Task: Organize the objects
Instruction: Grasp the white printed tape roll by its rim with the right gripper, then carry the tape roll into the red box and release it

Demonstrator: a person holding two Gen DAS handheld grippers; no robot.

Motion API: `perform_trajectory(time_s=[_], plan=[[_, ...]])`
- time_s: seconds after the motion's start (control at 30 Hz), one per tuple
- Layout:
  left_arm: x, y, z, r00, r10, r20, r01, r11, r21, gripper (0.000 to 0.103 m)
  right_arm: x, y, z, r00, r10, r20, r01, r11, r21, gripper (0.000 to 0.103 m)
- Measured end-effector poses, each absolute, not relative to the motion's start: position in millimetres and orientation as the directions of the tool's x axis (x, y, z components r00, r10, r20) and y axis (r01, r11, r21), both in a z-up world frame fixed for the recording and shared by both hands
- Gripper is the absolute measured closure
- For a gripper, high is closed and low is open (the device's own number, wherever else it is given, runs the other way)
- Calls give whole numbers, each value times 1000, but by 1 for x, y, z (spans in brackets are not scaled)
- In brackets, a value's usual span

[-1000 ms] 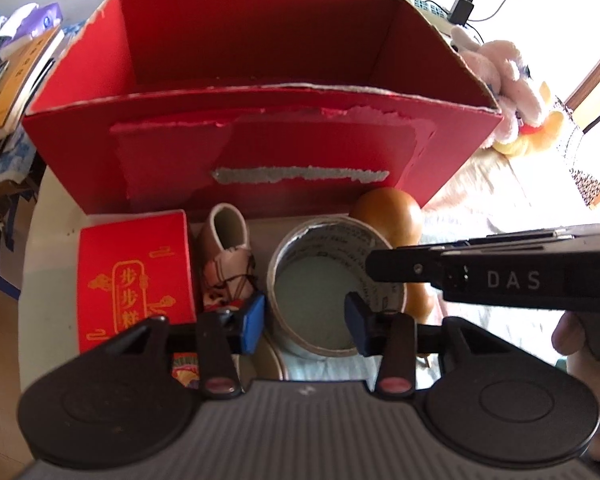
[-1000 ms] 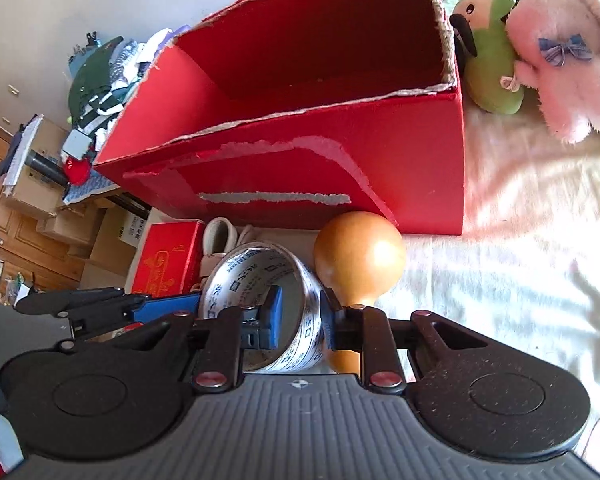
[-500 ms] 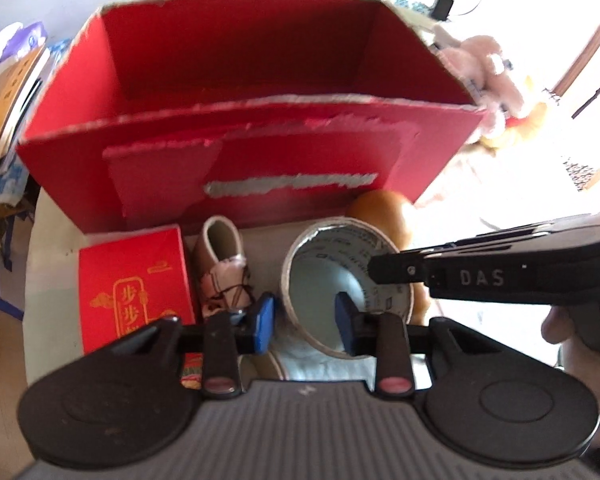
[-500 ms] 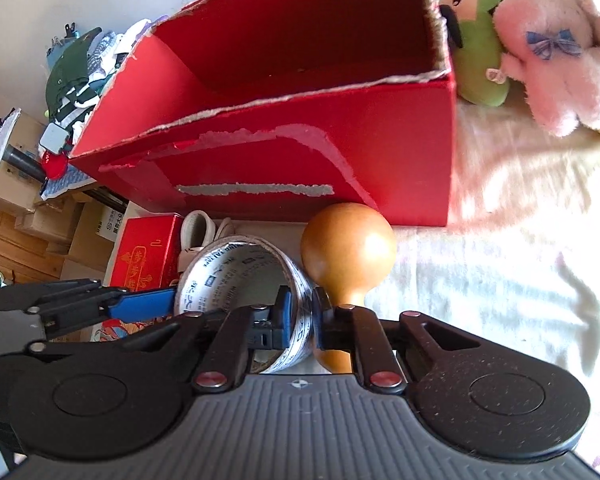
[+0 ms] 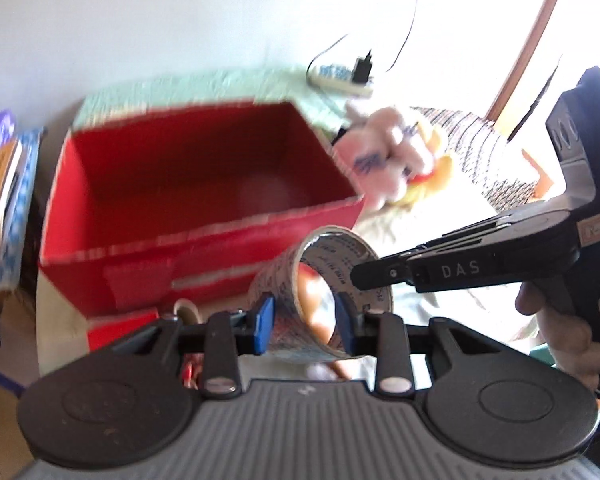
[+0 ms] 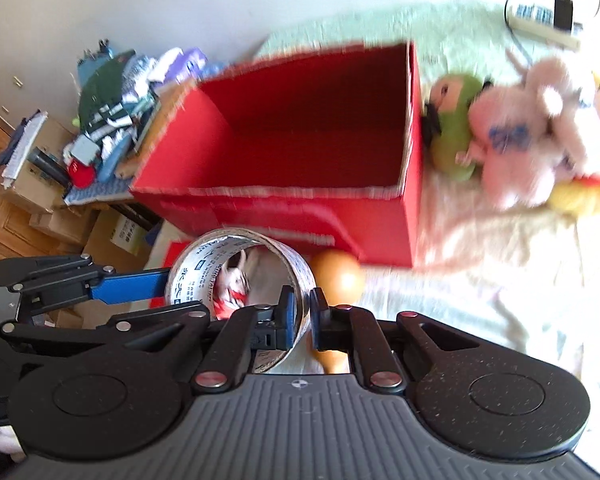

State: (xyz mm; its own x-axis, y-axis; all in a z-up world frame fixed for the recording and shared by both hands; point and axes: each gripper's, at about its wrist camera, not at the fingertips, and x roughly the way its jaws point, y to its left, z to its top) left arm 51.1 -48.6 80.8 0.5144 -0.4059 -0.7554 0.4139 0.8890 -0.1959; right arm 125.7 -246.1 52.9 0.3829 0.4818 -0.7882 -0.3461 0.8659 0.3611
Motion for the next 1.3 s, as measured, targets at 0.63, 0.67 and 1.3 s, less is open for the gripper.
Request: perform_trajectory(time_s=[0.63,0.67,1.3], plan=[[194,-34,88,515,-506,-692,416,853,-314,71,242,-198,82,477,346,-808,-413,900,142,97],[203,-34,79,503,-507,-700,409,853,-325,71,250,-194,77,466,330,-821,-416,901,126,96],[259,-48,-21,282,-527,-801,293,843,-452,72,308,-125,7,306,-20,-952,-624,751,-216,88]])
